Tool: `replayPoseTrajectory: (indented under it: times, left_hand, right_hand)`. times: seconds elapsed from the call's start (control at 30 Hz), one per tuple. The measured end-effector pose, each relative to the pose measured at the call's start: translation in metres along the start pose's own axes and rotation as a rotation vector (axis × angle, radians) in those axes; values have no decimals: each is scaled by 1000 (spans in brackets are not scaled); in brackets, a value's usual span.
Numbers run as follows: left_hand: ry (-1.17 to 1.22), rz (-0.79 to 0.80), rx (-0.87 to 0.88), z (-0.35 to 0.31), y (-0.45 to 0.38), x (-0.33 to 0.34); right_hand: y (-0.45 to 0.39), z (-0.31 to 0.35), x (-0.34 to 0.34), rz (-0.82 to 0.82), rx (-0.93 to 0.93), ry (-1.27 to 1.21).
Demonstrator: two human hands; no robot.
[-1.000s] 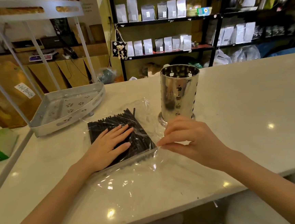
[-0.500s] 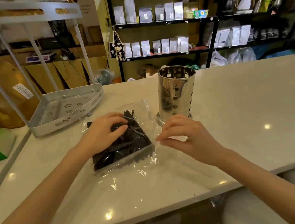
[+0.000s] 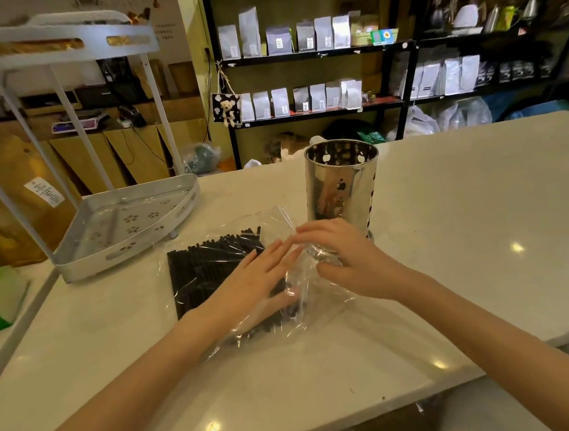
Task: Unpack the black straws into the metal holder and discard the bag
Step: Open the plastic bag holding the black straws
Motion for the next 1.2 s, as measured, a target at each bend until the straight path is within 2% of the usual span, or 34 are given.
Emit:
replayPoseTrajectory:
  times: [0.1, 0.27, 0.4, 0.5, 0.63, 0.7, 0.8, 0.9, 1.1, 1.17, 1.2]
  left_hand:
    - [49, 9, 7, -2, 1, 2]
    - [-36, 24, -15, 3, -1, 8]
    - [22, 65, -27, 0, -1, 6]
    - [20, 37, -44, 3, -3, 6]
    - [31, 36, -21, 7, -2, 10]
    - [63, 39, -11, 9, -1, 11]
    - [97, 43, -13, 10, -1, 10]
    - [129, 29, -25, 9, -1, 8]
    - [184, -70, -61, 7, 6, -1]
    - [240, -103, -94, 9, 10, -5]
    - [278, -118, -118, 10, 14, -8]
  right_hand:
    - [-10, -9, 7, 86, -4, 79]
    - [-10, -12, 0, 16, -41, 67]
    - [-2, -9, -10, -68, -87, 57]
    - [8, -1, -22, -132, -84, 39]
    - [24, 19, -38, -96, -155, 207]
    - [35, 31, -45, -47, -157, 263]
    - [53, 41, -52, 87, -35, 146]
    - [69, 46, -47, 281, 56, 22]
    - [90, 43, -8, 690, 177, -30]
    - [90, 39, -6, 754, 226, -125]
    - [87, 37, -7, 731, 227, -177]
Point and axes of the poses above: each hand's wrist, its own y-axis away from the middle knuckle, its own x-axis out of the palm, z = x × y, the point moved 5 cm from there along -y, towards the middle knuckle, and after that the axes turned 13 degrees about -x, right-handed, at the moved point
